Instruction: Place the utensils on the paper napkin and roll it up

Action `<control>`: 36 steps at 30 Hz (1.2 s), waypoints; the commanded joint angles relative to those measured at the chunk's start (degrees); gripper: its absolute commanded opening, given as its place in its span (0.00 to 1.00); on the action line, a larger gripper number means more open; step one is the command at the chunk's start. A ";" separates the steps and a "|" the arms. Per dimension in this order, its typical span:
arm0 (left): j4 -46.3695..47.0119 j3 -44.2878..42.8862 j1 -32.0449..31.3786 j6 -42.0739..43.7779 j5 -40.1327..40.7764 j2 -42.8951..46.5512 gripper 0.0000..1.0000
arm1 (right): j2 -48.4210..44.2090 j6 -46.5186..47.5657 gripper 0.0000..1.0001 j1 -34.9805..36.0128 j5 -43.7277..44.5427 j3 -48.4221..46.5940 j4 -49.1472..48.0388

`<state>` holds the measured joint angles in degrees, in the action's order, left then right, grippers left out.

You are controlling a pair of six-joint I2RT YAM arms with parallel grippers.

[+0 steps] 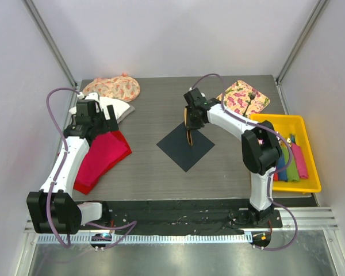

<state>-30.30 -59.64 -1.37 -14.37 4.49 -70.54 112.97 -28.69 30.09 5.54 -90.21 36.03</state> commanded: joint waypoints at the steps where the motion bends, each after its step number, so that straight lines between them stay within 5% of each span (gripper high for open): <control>1: 1.65 0.75 0.14 -1.19 -0.36 1.72 1.00 | -1.35 -4.62 0.01 2.43 3.51 -0.57 -1.40; 14: 2.44 2.16 0.14 -1.45 0.08 2.34 1.00 | 2.87 -7.88 0.01 8.58 8.43 -2.42 0.09; 36: 2.27 2.07 0.22 -1.27 0.87 2.25 1.00 | 4.72 -10.25 0.01 8.41 11.25 -1.02 0.09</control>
<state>-30.22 -57.36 -1.37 -15.05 4.54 -69.76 117.21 -36.84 38.61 14.96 -89.89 36.71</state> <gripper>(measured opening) 0.997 0.186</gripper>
